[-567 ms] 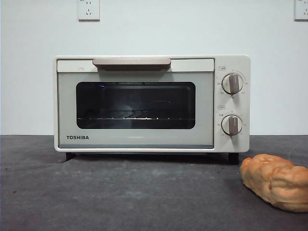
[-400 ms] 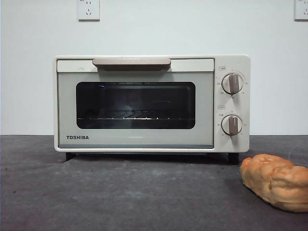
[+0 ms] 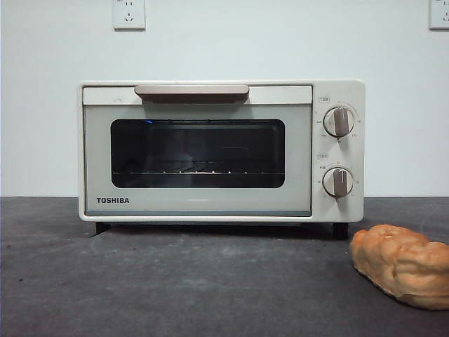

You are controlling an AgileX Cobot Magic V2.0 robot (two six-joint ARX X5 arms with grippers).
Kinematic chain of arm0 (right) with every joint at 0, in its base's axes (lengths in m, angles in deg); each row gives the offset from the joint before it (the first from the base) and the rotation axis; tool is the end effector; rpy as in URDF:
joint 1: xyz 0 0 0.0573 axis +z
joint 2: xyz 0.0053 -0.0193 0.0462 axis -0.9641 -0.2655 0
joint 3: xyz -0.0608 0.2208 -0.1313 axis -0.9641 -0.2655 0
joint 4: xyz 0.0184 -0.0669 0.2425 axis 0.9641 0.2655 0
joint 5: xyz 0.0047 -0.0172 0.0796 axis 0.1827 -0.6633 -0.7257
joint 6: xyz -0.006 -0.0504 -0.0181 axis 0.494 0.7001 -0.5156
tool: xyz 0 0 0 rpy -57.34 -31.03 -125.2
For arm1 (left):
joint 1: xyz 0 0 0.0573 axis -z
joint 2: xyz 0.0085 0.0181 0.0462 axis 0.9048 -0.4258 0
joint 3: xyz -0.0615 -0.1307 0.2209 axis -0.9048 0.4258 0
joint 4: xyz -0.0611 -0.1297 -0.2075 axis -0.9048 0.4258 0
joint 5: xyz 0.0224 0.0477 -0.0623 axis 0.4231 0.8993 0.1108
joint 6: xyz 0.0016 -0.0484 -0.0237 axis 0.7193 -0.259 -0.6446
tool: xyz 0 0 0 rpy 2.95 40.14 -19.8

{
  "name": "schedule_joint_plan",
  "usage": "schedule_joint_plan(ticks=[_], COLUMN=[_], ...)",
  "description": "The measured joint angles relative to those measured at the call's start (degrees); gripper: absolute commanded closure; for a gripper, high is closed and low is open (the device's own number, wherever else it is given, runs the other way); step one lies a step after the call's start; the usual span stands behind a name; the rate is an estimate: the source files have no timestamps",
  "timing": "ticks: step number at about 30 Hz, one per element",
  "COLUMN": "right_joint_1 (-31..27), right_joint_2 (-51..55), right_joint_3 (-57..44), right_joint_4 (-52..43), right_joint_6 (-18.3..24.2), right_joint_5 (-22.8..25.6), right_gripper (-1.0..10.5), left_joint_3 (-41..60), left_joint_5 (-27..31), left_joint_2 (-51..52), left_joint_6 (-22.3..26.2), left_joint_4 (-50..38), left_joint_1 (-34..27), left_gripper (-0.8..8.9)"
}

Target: The left arm flap open the oven, the right arm pick bread and place it into oven, the left arm flap close the oven

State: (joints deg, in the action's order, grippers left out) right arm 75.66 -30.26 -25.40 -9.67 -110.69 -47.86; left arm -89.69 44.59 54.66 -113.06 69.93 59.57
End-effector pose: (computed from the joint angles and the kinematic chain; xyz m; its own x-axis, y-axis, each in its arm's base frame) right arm 0.0917 0.0048 0.1808 0.9906 0.1298 -0.0435 -0.1051 0.9245 0.3664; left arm 0.0889 0.0057 0.1830 0.9872 0.0033 -0.1597 -0.0809 0.8722 -0.4824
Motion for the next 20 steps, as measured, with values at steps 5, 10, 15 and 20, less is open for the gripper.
schedule_joint_plan(ticks=[5, 10, 15, 20], right_joint_1=[0.0, 0.0, 0.0, 0.0], right_joint_2=[-2.54, -8.76, -17.42, -26.84], right_joint_3=[6.78, 14.38, 23.67, 32.17], right_joint_4=[0.09, 3.98, 10.4, 18.97], right_joint_6=[-0.26, 1.01, 5.31, 9.66], right_joint_5=[0.0, -1.14, -5.22, -10.03], right_gripper=[9.4, 9.4, 9.4, 9.4], left_joint_3=[-7.02, -15.08, -24.39, -32.46], left_joint_5=[-2.78, -6.1, -11.41, -18.16], left_joint_2=[-4.48, -11.45, -19.87, -28.24], left_joint_6=[-0.2, 2.12, 8.22, 14.34], left_joint_4=[2.03, 5.64, 10.43, 16.52], left_joint_1=[0.0, 0.0, 0.0, 0.02], left_gripper=[8.02, 8.02, 8.02, 8.02])
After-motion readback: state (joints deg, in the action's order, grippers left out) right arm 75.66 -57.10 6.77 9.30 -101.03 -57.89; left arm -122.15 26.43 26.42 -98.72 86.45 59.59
